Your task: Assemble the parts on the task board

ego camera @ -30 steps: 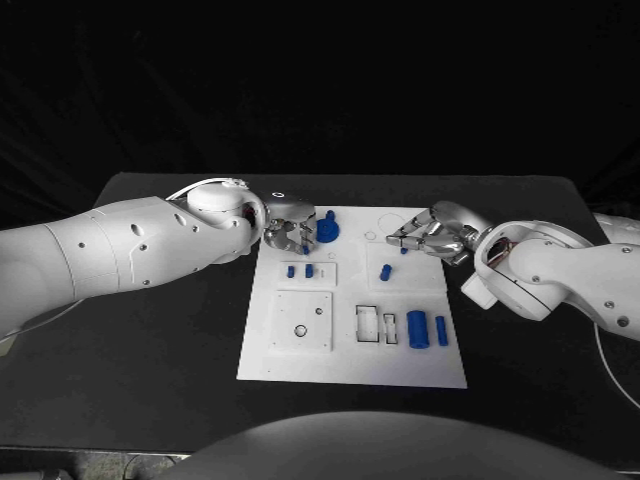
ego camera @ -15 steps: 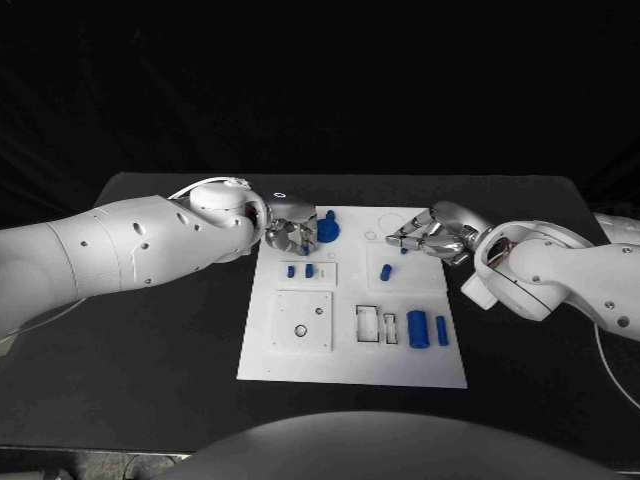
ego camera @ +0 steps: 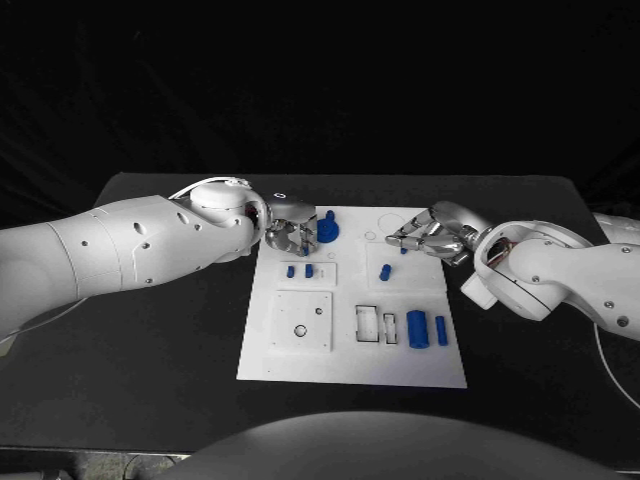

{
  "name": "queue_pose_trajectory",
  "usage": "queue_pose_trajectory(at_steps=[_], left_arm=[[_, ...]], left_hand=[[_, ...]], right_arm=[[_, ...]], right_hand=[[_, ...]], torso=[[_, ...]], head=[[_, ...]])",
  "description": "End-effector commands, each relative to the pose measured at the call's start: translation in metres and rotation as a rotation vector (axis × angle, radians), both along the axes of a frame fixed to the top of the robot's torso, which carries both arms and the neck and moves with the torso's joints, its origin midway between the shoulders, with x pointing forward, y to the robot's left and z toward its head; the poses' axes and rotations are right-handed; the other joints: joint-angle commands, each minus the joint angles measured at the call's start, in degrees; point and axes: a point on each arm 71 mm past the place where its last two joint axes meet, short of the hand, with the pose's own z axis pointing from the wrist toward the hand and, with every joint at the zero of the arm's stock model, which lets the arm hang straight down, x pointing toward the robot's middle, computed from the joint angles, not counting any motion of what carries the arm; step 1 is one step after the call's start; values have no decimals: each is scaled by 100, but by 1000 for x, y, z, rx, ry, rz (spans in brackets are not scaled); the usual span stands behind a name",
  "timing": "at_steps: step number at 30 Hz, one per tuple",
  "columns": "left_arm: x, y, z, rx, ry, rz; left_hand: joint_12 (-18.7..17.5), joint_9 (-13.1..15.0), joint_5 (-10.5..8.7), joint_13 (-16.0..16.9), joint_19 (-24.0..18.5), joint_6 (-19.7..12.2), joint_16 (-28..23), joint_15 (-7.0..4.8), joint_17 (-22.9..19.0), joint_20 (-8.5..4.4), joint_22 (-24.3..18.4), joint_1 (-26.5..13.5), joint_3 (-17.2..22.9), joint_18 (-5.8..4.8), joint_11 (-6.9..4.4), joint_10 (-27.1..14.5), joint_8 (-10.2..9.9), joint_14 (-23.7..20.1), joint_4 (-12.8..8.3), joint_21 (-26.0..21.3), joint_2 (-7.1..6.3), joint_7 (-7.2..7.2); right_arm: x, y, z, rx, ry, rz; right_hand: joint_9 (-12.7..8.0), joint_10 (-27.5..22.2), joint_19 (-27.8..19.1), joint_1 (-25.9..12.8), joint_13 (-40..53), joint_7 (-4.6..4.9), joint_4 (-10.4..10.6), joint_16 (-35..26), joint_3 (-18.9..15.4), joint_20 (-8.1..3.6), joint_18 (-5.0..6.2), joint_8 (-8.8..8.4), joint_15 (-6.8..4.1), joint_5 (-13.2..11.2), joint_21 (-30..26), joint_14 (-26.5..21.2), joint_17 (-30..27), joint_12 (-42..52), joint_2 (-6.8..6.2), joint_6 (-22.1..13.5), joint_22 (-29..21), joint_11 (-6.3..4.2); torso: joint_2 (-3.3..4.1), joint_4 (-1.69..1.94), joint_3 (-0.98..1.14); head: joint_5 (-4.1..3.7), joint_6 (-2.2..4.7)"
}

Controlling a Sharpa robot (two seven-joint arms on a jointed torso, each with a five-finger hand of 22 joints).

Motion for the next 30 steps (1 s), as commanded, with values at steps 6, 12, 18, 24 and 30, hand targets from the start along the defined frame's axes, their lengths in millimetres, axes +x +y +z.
queue_pose_trajectory(at_steps=[6, 12, 18, 24, 30], left_arm=[[1, 6, -6, 46, 33, 23], [2, 7, -7, 51, 34, 30], [3, 7, -7, 55, 38, 29], [3, 7, -8, 59, 43, 30], [4, 8, -9, 71, 49, 40]], left_hand=[[-29, -14, 25, 5, 592, -54, 15, 49, 1509, -34, 1509, 30, 42, -87, 27, -78, 3, 586, 25, 14, 26, 26], [-38, -38, 25, 2, 592, -122, 15, 86, 1509, -32, 1509, 11, 50, -87, 70, -207, -40, 586, 40, 14, 10, 53], [-38, -48, 24, 2, 592, -151, 15, 95, 1509, -31, 1509, -10, 50, -87, 75, -267, -56, 586, 48, 14, 6, 53], [-36, -53, 24, 3, 592, -166, 15, 97, 1509, -30, 1509, -27, 50, -87, 77, -294, -64, 586, 54, 14, 9, 52], [-40, -97, 26, 0, 592, -308, 15, 117, 1509, -26, 1509, -99, 40, -87, 104, -462, -138, 586, 62, 14, -16, 70]], right_arm=[[-1, 1, -1, -4, 7, 14], [-1, 1, -1, -4, 7, 15], [-1, 1, -1, -4, 7, 14], [-1, 1, -1, -4, 8, 15], [-1, 1, -1, -5, 9, 15]], right_hand=[[1, 611, 610, 31, 1507, 8, -6, 23, -33, 41, -81, 19, 33, -5, 26, 587, 1509, -29, 46, 43, 1509, 29], [1, 611, 610, 31, 1507, 8, -6, 23, -33, 41, -81, 19, 33, -5, 26, 587, 1509, -29, 46, 43, 1509, 29], [1, 611, 610, 31, 1507, 8, -6, 23, -33, 41, -81, 19, 33, -5, 26, 587, 1509, -29, 46, 43, 1509, 29], [2, 611, 610, 33, 1507, 7, -6, 23, -34, 40, -81, 21, 32, -6, 26, 587, 1509, -29, 49, 46, 1509, 28], [2, 611, 610, 33, 1507, 7, -6, 23, -34, 40, -81, 21, 32, -6, 26, 587, 1509, -29, 49, 46, 1509, 28]], torso=[[2, -1, 0], [4, 0, -2], [4, 1, 1], [1, -1, -1], [4, 0, -1]], head=[[6, 1], [3, 1], [7, 1], [-2, 1], [-5, 1]])
